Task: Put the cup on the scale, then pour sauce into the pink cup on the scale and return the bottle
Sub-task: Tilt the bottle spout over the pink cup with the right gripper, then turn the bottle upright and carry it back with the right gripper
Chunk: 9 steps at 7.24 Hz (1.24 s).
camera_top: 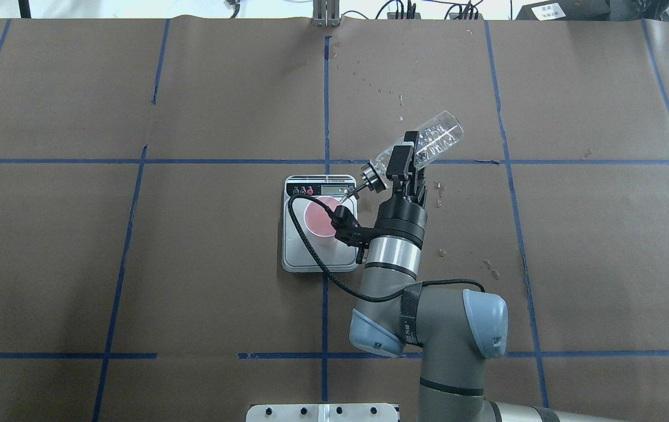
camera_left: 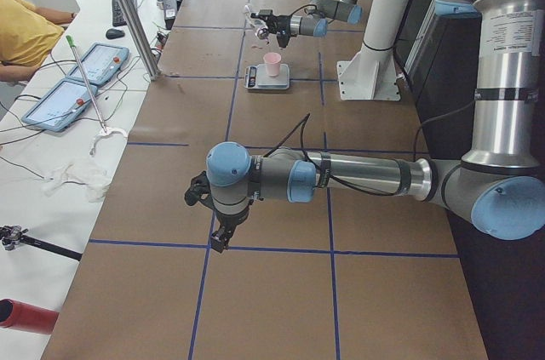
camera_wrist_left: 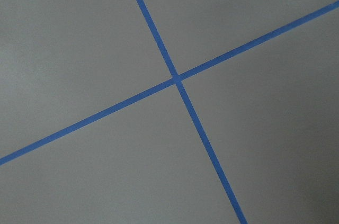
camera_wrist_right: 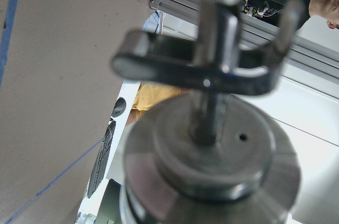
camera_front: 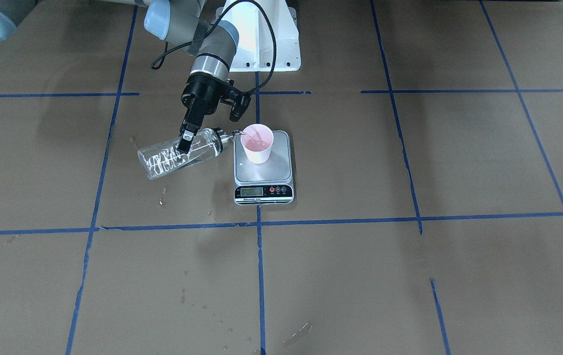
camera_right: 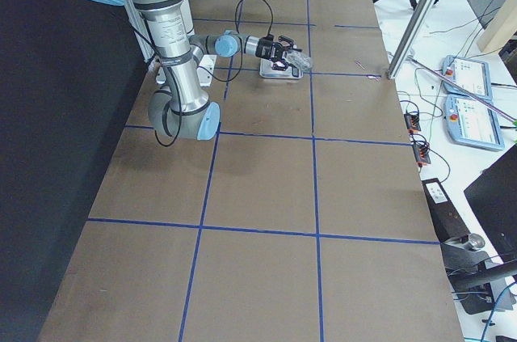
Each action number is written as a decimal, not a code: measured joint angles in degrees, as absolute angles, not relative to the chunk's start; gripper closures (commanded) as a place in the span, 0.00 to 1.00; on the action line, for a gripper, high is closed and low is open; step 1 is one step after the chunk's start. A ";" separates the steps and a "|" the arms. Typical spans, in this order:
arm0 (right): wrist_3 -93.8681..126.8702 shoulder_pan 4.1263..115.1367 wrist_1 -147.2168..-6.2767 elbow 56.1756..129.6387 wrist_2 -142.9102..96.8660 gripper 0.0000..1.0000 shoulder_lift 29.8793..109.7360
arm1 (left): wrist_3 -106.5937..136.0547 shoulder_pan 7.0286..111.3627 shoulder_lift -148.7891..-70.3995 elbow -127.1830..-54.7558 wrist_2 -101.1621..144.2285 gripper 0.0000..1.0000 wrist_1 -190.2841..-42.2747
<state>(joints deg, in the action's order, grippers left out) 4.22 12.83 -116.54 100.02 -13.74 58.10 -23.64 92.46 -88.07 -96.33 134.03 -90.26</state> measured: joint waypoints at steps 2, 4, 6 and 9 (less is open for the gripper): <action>4.22 12.83 -116.54 100.02 -13.72 1.00 58.10 | -23.64 92.46 -88.07 -96.33 134.03 0.00 -90.26; 4.59 12.83 -116.37 100.13 -13.77 1.00 57.91 | -23.64 92.46 -88.07 -96.33 134.03 0.00 -90.26; 9.89 12.85 -112.33 100.46 -14.76 1.00 57.79 | -23.64 92.46 -88.07 -96.33 134.03 0.00 -90.26; 19.21 12.80 -96.32 100.46 -22.98 1.00 58.75 | -23.64 92.46 -88.07 -96.33 134.03 0.00 -90.26</action>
